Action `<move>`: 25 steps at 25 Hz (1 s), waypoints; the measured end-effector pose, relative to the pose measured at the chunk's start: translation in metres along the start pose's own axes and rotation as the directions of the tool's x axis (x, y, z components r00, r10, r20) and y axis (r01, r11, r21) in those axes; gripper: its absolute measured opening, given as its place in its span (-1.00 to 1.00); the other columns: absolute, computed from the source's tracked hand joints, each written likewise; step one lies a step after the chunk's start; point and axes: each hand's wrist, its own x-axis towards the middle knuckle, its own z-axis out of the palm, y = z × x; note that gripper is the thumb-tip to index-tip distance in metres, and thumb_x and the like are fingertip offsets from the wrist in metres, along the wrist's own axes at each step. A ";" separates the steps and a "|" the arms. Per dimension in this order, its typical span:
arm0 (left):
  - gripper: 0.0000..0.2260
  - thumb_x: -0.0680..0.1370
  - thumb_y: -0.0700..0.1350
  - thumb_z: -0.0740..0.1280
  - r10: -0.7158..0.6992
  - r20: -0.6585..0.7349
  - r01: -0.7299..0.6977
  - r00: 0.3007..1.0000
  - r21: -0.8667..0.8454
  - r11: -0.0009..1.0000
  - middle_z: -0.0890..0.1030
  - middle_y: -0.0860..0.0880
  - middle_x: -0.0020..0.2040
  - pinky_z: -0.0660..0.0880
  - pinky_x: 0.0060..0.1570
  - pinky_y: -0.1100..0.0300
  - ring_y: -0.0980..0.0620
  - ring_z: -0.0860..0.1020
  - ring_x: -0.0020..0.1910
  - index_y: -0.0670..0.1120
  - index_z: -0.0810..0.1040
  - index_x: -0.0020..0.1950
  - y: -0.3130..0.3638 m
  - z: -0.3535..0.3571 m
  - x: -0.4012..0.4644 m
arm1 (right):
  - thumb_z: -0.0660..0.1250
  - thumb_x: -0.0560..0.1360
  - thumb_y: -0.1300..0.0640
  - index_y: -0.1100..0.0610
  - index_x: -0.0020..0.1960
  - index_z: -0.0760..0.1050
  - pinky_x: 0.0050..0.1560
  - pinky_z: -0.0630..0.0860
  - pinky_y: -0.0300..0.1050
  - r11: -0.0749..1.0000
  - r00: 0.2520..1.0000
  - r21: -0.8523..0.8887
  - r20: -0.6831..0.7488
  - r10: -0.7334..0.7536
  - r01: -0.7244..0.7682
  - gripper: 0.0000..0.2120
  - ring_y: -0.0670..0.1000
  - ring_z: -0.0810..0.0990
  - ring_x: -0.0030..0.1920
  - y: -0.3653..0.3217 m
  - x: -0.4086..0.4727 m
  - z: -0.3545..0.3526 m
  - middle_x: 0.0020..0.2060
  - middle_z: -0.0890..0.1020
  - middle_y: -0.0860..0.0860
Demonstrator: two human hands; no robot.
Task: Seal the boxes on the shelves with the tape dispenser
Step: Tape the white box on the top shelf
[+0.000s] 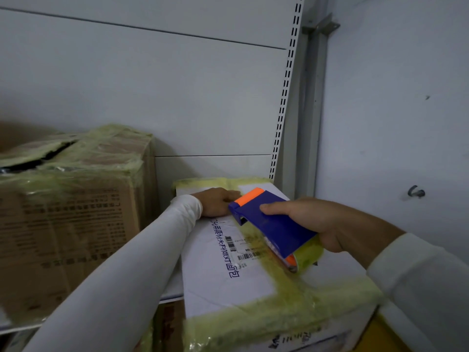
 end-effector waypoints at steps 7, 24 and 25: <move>-0.51 0.55 0.31 0.09 -0.073 0.013 0.074 0.997 -0.035 0.997 0.44 0.00 0.38 0.21 0.37 0.09 -0.04 0.38 0.35 0.05 0.49 0.31 0.000 -0.001 0.005 | 0.46 0.41 -0.13 0.17 -0.23 0.62 -0.42 0.49 -0.21 0.990 0.997 -0.118 0.011 0.073 -0.071 -0.66 -0.01 0.65 -0.47 0.002 -0.074 -0.014 -0.38 0.71 0.08; -0.63 0.52 0.22 0.16 0.293 -0.023 -0.290 0.956 0.090 0.953 0.57 -0.07 0.05 0.41 0.19 0.06 -0.04 0.53 0.08 -0.03 0.56 0.00 0.033 0.010 -0.046 | 0.49 0.41 -0.09 0.18 -0.01 0.59 -0.40 0.53 -0.22 0.991 0.979 -0.087 -0.185 0.080 -0.097 -0.64 0.00 0.67 -0.37 0.017 -0.101 0.007 -0.30 0.72 0.05; -0.61 0.54 0.22 0.11 0.278 0.046 -0.282 0.959 0.114 0.953 0.54 -0.07 0.16 0.36 0.25 0.09 -0.04 0.49 0.19 -0.02 0.52 0.11 0.033 0.015 -0.050 | 0.49 0.41 -0.09 0.18 -0.01 0.59 -0.41 0.53 -0.23 0.993 0.982 -0.084 -0.177 0.073 -0.089 -0.64 -0.01 0.67 -0.38 0.018 -0.101 0.006 -0.32 0.72 0.04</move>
